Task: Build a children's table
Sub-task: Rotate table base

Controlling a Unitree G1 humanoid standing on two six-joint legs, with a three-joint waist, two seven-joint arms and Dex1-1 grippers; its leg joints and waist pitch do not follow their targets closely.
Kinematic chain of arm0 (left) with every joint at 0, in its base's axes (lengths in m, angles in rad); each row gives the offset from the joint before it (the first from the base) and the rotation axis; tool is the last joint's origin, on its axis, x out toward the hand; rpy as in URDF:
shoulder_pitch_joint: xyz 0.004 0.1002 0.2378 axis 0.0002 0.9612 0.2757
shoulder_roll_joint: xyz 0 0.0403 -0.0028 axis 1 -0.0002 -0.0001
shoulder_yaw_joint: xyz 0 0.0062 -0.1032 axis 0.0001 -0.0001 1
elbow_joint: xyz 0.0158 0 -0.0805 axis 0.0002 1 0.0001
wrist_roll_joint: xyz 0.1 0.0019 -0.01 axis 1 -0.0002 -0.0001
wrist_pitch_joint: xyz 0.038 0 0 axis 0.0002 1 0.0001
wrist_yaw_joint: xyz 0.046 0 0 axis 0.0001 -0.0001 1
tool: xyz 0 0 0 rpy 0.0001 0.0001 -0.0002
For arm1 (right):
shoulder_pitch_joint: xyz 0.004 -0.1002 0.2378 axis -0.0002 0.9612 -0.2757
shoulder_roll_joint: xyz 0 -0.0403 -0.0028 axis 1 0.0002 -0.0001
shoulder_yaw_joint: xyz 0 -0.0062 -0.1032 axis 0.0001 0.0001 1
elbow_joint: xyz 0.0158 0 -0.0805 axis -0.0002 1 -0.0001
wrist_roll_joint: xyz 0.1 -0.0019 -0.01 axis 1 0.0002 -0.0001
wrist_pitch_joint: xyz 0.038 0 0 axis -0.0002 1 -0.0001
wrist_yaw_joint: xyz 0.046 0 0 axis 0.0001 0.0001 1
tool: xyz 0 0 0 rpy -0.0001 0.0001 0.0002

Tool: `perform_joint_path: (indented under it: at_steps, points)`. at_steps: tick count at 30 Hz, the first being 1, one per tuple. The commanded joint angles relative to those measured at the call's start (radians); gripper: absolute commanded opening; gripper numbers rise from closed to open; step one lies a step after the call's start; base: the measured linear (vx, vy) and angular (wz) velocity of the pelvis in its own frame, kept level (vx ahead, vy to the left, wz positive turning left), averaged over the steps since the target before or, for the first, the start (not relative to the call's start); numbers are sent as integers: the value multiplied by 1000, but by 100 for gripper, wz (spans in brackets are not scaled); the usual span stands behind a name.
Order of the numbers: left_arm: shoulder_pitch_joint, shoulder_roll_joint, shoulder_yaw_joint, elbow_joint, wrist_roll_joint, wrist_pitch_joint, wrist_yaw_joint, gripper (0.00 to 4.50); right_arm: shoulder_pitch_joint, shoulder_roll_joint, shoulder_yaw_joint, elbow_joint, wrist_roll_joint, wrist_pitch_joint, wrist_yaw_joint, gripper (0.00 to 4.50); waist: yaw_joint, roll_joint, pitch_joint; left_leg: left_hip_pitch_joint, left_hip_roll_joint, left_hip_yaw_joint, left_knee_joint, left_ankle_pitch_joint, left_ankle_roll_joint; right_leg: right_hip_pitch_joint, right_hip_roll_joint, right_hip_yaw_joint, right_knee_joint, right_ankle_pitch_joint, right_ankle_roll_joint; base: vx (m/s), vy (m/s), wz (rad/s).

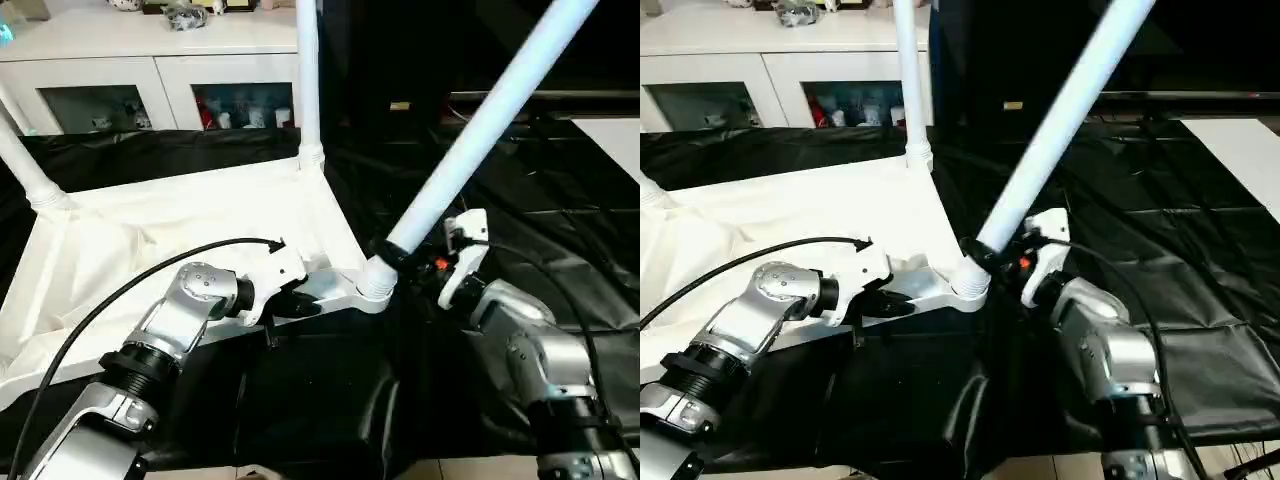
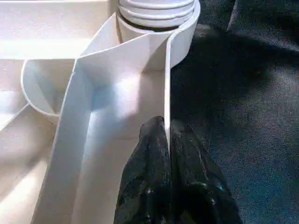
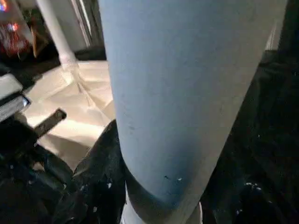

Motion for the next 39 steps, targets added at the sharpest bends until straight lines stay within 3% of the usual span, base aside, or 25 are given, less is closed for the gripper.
perform_joint_path:
  at_steps: [1, 6, 9, 10, 12, 16, 21, 23, 26, 30, 35, 39]
  points:
    - [-25, 5, 15, 19, 16, 0, 33, 0, 20, -3, 80, 14, -44, 32, 10, 183, 0, -4, -62, 7, 48, -19, -78, -228, 11, 47, -70, 47, -85, -308, -169, 0, 0, 0]
    - [-27, 13, 15, 25, 18, -8, 32, 0, -32, -19, 128, 59, -87, 64, 33, 183, -3, -13, -58, 9, 46, -18, -79, -249, 12, 44, -72, 47, -91, -373, -160, 0, 0, 0]
    - [-25, 16, 16, 21, 19, -7, 33, 0, -57, -38, 160, 73, -100, 115, 60, 183, -6, -11, -55, 9, 46, -20, -81, -270, 7, 44, -73, 47, -94, -413, -145, 0, 0, 0]
    - [-24, 17, 16, 19, 19, -7, 34, 0, -62, -45, 172, 77, -103, 137, 72, 183, -8, -26, -55, 8, 46, -18, -82, -267, 9, 44, -71, 47, -97, -420, -140, 0, 0, 0]
    - [-21, 17, 18, 16, 18, -5, 37, 0, -68, -55, 187, 83, -106, 161, 88, 183, -5, -17, -56, 10, 48, -20, -81, -257, 11, 41, -74, 49, -94, -418, -140, 0, 0, 0]
    - [-15, 19, 19, 7, 16, 0, 41, 0, -93, -60, 212, 139, -140, 163, 98, 183, -5, -22, -59, 10, 50, -20, -84, -263, 2, 41, -73, 49, -89, -354, -157, 0, 0, 0]
    - [-9, 23, 19, -1, 14, 3, 36, 0, -129, -37, 211, 219, -148, 138, 97, 183, -14, -25, -54, 13, 47, -22, -85, -327, -10, 38, -75, 47, -99, -446, -141, 0, 0, 0]
    - [-8, 26, 15, -2, 15, 3, 30, 0, -133, -37, 216, 234, -153, 129, 108, 183, -18, -26, -52, 17, 47, -25, -86, -350, -12, 35, -76, 46, -107, -519, -114, 0, 0, 0]
    - [-9, 32, 10, -4, 16, 6, 19, 0, -134, -37, 222, 242, -152, 124, 131, 183, -21, -28, -53, 15, 48, -26, -89, -347, -12, 35, -75, 46, -107, -514, -110, 0, 0, 0]
    - [-5, 49, -3, -20, 10, 14, -30, 0, -142, -47, 235, 265, -145, 90, 202, 183, -26, -24, -54, 14, 50, -27, -89, -357, -10, 35, -75, 47, -102, -473, -131, 0, 0, 0]
    - [2, 64, -5, -41, 2, 23, -56, 0, -163, -57, 229, 305, -154, 62, 238, 183, -26, -29, -58, 10, 51, -22, -88, -304, 4, 42, -74, 50, -92, -377, -171, 0, 0, 0]
    - [-1, 69, -1, -34, 3, 17, -57, 0, -179, -59, 227, 337, -168, 39, 242, 183, -27, -30, -56, 11, 51, -21, -88, -302, 6, 41, -74, 49, -93, -384, -179, 0, 0, 0]
